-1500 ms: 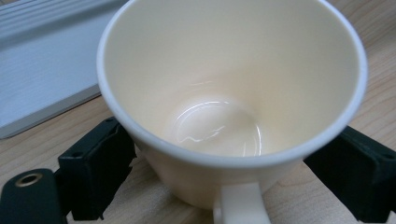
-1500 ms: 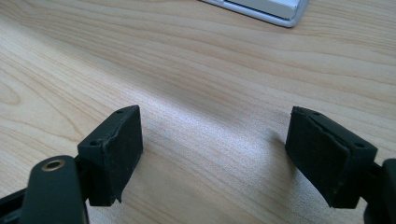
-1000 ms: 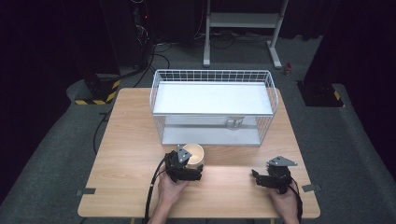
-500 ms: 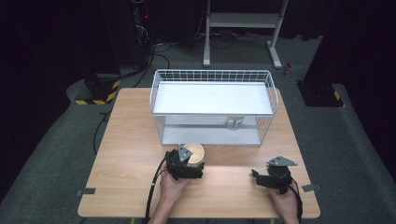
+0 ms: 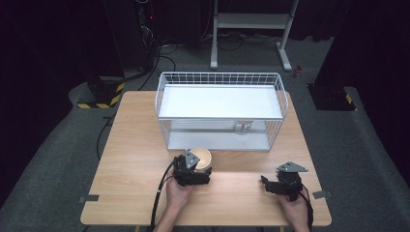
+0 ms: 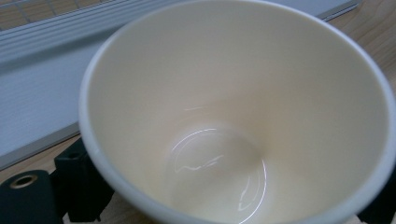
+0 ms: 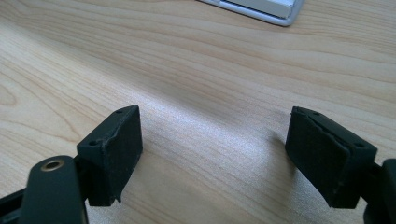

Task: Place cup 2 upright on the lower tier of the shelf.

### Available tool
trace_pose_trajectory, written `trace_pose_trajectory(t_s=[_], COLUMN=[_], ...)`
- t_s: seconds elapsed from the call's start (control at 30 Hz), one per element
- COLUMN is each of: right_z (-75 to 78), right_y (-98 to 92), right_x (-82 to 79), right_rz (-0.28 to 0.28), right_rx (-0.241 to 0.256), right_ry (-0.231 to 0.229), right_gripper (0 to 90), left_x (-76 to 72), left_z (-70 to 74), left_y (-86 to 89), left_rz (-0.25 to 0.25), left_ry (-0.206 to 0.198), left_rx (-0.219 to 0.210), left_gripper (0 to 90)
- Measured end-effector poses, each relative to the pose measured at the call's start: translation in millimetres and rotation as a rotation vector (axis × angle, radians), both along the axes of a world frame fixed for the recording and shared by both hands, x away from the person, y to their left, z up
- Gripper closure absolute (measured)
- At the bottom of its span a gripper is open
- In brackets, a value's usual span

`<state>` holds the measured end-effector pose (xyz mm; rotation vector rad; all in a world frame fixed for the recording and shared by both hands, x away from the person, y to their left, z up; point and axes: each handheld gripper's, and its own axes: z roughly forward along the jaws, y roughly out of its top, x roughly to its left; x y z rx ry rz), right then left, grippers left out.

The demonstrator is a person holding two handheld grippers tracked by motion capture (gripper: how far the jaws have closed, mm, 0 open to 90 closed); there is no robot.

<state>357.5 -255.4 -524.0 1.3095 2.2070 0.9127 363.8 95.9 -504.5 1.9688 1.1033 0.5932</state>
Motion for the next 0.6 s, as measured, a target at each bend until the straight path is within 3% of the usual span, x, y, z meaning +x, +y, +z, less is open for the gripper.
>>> trace_pose_trajectory(t_s=[0.23,0.6], right_z=[0.0,0.0], right_y=[0.0,0.3], right_x=[0.0,-0.3], right_rz=[0.0,-0.004], right_rx=[0.0,0.002], right_ry=[0.0,0.003], right_gripper=[18.8,18.8], left_x=[-2.4,-0.7], left_z=[3.3,7.4], left_y=[2.5,7.7], left_rz=[0.003,0.014], left_ry=[-0.02,-0.004], left_rx=[0.009,0.004], left_gripper=[8.8,9.0])
